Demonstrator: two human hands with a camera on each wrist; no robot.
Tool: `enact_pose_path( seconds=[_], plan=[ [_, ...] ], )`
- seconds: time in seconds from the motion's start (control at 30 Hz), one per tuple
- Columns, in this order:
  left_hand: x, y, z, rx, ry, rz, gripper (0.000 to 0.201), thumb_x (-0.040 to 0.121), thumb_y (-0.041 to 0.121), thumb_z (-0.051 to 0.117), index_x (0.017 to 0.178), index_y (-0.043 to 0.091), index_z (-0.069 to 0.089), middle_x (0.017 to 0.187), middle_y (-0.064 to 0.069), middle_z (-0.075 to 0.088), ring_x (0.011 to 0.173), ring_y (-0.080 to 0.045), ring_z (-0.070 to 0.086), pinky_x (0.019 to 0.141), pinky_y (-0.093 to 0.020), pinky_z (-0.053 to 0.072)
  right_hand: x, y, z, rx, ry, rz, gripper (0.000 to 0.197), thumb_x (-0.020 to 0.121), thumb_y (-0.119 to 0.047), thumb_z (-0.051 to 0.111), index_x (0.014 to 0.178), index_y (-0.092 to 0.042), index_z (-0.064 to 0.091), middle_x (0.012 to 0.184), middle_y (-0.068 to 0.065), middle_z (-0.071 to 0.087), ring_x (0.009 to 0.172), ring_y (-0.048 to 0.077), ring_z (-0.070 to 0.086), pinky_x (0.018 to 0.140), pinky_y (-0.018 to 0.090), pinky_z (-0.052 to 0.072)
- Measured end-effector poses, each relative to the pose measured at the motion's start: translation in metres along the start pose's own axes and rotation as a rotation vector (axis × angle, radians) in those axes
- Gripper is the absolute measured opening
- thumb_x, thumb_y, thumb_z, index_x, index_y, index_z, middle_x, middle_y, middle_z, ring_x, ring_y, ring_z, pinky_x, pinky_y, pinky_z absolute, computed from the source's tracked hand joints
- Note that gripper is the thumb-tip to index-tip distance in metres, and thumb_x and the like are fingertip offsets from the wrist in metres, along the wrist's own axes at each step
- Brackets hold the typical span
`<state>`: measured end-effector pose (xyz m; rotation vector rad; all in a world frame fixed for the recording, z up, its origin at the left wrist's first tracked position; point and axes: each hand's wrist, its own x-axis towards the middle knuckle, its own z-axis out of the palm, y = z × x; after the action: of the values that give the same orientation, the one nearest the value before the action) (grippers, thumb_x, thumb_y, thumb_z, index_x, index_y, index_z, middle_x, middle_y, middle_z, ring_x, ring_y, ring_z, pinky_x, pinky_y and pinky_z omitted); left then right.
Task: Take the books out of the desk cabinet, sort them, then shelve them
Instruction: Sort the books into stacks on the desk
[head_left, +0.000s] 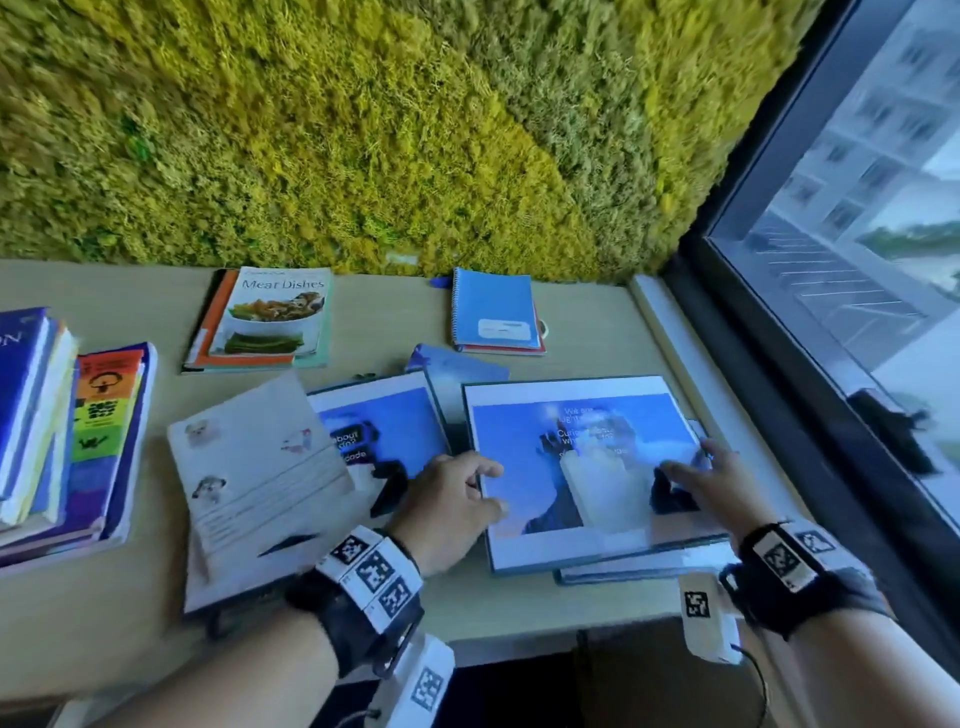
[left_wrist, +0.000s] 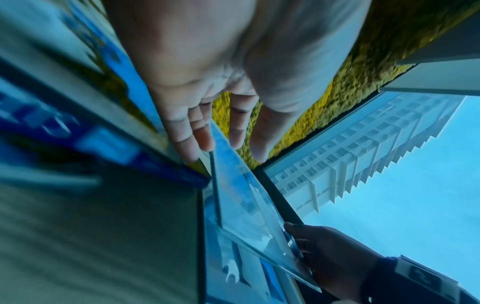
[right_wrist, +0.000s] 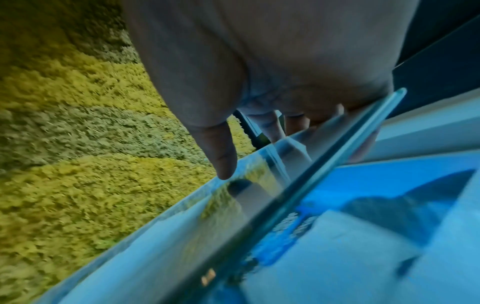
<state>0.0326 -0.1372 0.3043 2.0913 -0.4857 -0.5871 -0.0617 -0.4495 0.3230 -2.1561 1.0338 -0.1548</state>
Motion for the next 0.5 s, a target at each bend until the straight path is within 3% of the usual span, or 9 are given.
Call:
enact_pose_path(
  seconds=[0.03, 0.1, 0.17, 0.23, 0.37, 0.43, 0.5],
  plan=[
    [0.005, 0.008, 0.017, 0.003, -0.029, -0.008, 0.035, 0.086, 0.033, 0.074, 0.119, 0.030, 0.065, 0.105, -0.001, 0.054, 0.089, -0.017, 0.062, 0.072, -0.023, 0.043, 0.007, 0.013, -0.009, -0.051, 0.025, 0.003, 0.029, 0.083, -0.028, 0.080, 0.095, -0.009, 0.062, 0.079, 0.009, 0.063, 0.076, 0.030, 0.060, 0.063, 0.035, 0.040],
    [0.013, 0.021, 0.047, 0.002, -0.083, -0.043, 0.036, 0.086, 0.038, 0.073, 0.120, 0.032, 0.064, 0.113, -0.002, 0.055, 0.099, -0.019, 0.062, 0.083, -0.028, 0.049, 0.022, 0.040, -0.024, -0.152, 0.031, 0.040, 0.053, 0.084, -0.027, 0.079, 0.127, -0.005, 0.059, 0.110, 0.020, 0.066, 0.102, 0.036, 0.062, 0.079, 0.038, 0.045],
    [0.021, 0.029, 0.070, -0.020, -0.144, -0.072, 0.041, 0.085, 0.043, 0.071, 0.123, 0.032, 0.063, 0.120, -0.001, 0.058, 0.108, -0.018, 0.061, 0.095, -0.033, 0.051, 0.034, 0.059, -0.034, -0.234, 0.005, 0.078, 0.065, 0.085, -0.030, 0.077, 0.141, -0.009, 0.052, 0.132, 0.027, 0.058, 0.118, 0.039, 0.059, 0.094, 0.040, 0.047],
    [0.025, 0.035, 0.084, -0.057, -0.198, -0.114, 0.045, 0.083, 0.047, 0.069, 0.125, 0.032, 0.062, 0.125, 0.002, 0.062, 0.115, -0.015, 0.060, 0.101, -0.037, 0.050, 0.040, 0.071, -0.037, -0.339, -0.048, 0.082, 0.064, 0.085, -0.033, 0.076, 0.141, -0.013, 0.053, 0.139, 0.026, 0.053, 0.126, 0.038, 0.054, 0.101, 0.041, 0.046],
    [0.025, 0.039, 0.093, -0.073, -0.178, -0.175, 0.051, 0.077, 0.055, 0.065, 0.122, 0.033, 0.062, 0.118, 0.002, 0.068, 0.109, -0.014, 0.065, 0.101, -0.039, 0.052, 0.037, 0.065, -0.030, -0.474, -0.080, -0.021, 0.063, 0.089, -0.041, 0.070, 0.146, -0.025, 0.050, 0.160, 0.015, 0.030, 0.144, 0.036, 0.034, 0.117, 0.043, 0.029],
    [0.018, 0.042, 0.086, -0.087, -0.136, -0.148, 0.043, 0.086, 0.049, 0.065, 0.125, 0.031, 0.063, 0.123, 0.006, 0.066, 0.114, -0.011, 0.063, 0.099, -0.034, 0.051, 0.035, 0.049, -0.017, -0.396, -0.095, -0.167, 0.055, 0.089, -0.037, 0.072, 0.141, -0.022, 0.057, 0.155, 0.015, 0.038, 0.138, 0.036, 0.043, 0.115, 0.042, 0.033],
    [0.012, 0.043, 0.071, -0.121, -0.071, -0.105, 0.035, 0.092, 0.041, 0.065, 0.124, 0.027, 0.066, 0.122, 0.009, 0.067, 0.113, -0.008, 0.063, 0.092, -0.025, 0.050, 0.027, 0.025, 0.002, -0.316, -0.163, -0.313, 0.046, 0.089, -0.034, 0.075, 0.132, -0.020, 0.065, 0.142, 0.012, 0.052, 0.121, 0.033, 0.058, 0.106, 0.039, 0.042]
  ],
)
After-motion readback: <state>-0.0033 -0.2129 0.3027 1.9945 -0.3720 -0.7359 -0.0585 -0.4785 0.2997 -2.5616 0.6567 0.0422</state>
